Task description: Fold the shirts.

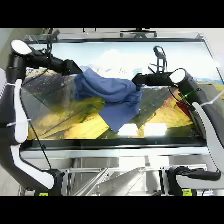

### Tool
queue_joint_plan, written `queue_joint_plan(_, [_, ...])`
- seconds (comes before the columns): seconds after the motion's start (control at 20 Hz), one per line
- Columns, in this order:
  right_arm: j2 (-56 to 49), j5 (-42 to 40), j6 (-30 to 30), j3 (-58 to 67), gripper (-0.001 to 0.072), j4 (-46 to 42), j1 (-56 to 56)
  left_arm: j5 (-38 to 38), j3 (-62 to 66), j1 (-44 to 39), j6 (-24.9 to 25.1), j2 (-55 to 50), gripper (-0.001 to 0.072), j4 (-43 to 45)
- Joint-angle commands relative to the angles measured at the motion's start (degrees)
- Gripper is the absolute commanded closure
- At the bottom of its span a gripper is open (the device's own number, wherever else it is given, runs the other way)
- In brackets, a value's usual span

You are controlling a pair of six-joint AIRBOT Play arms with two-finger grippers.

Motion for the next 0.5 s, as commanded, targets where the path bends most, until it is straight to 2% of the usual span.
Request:
queue_joint_plan(0.0, [-3.5, 2.1, 2.6, 0.1, 0.0188, 1.7, -7.7, -0.4, 0.1, 5.3, -0.9, -6.5, -0.0008, 1.5])
queue_joint_plan(0.25, [-1.0, 19.8, 2.4, -1.9, 0.0195, 1.4, -15.7, -5.6, -0.8, 10.2, -1.5, -8.6, -0.0006, 1.4])
queue_joint_plan(0.45, [-1.0, 20.6, 2.5, -11.5, 0.0196, 1.7, -11.7, 2.2, -8.4, 8.4, -0.8, -8.5, -0.0006, 2.1])
